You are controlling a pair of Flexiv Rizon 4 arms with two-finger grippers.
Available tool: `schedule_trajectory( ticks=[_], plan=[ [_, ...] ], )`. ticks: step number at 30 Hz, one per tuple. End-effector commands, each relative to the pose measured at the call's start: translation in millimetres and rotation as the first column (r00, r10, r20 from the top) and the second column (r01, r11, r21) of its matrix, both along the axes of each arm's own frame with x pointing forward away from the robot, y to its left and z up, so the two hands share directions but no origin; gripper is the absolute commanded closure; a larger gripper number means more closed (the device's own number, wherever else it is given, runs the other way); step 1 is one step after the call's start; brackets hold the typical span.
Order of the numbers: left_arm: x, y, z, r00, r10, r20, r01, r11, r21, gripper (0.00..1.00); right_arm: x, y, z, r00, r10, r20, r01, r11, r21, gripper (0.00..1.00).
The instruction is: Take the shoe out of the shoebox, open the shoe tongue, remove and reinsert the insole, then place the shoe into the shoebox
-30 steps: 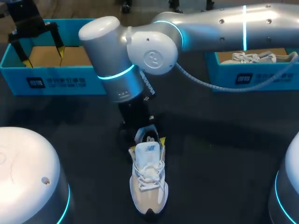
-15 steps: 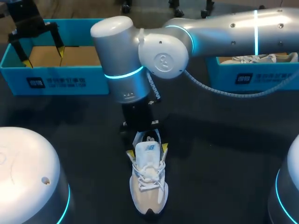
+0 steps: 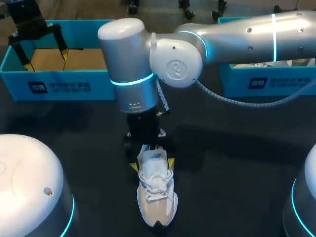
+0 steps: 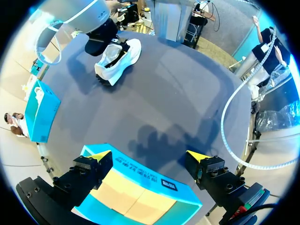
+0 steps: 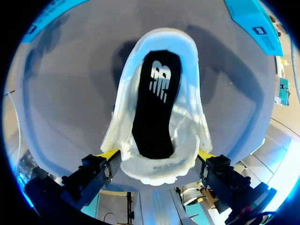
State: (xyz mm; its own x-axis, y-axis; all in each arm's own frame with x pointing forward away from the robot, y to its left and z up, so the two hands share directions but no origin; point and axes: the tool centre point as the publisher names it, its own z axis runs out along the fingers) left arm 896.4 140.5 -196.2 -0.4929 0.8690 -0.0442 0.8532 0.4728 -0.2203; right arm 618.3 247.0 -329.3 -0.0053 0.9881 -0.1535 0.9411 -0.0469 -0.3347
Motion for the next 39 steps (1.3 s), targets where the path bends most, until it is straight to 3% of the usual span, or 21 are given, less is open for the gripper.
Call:
schedule_trajectory(
  ticks=[1, 16, 22, 24, 26, 29, 33, 35, 39],
  plan=[
    [1.1, 0, 0, 1.000, -0.001, -0.002, 0.001, 1.000, 0.002, 0.00, -9.8, 2, 7, 1.000, -0.009, 0.022, 0.009, 1.000, 0.006, 0.00],
    [1.1, 0, 0, 1.000, -0.001, -0.002, 0.001, 1.000, 0.002, 0.00, -63.8, 9, 33, 0.999, -0.023, 0.048, 0.022, 0.999, 0.023, 0.00],
    [1.1, 0, 0, 1.000, -0.001, -0.002, 0.001, 1.000, 0.002, 0.00, -82.6, 15, 42, 0.999, -0.016, 0.047, 0.015, 1.000, 0.019, 0.29],
    [1.1, 0, 0, 1.000, -0.001, -0.002, 0.001, 1.000, 0.002, 0.00, -85.5, 15, 44, 0.999, -0.020, 0.051, 0.020, 1.000, 0.010, 0.29],
    [1.1, 0, 0, 1.000, -0.001, -0.002, 0.001, 1.000, 0.002, 0.00, -86.0, 14, 45, 0.998, -0.021, 0.055, 0.021, 1.000, 0.006, 0.31],
    [1.1, 0, 0, 1.000, -0.001, -0.002, 0.001, 1.000, 0.002, 0.00, -83.7, 10, 46, 0.998, -0.017, 0.065, 0.017, 1.000, 0.005, 0.51],
    [1.1, 0, 0, 1.000, -0.001, -0.002, 0.001, 1.000, 0.002, 0.00, -78.9, 1, 47, 0.997, -0.026, 0.076, 0.026, 1.000, 0.005, 0.65],
    [1.1, 0, 0, 1.000, -0.001, -0.002, 0.001, 1.000, 0.002, 0.00, -74.0, -3, 47, 0.997, -0.026, 0.076, 0.027, 1.000, -0.001, 0.69],
    [1.1, 0, 0, 1.000, -0.001, -0.002, 0.001, 1.000, 0.002, 0.00, -59.0, -15, 38, 0.997, -0.006, 0.076, 0.005, 1.000, 0.012, 0.67]
  ],
)
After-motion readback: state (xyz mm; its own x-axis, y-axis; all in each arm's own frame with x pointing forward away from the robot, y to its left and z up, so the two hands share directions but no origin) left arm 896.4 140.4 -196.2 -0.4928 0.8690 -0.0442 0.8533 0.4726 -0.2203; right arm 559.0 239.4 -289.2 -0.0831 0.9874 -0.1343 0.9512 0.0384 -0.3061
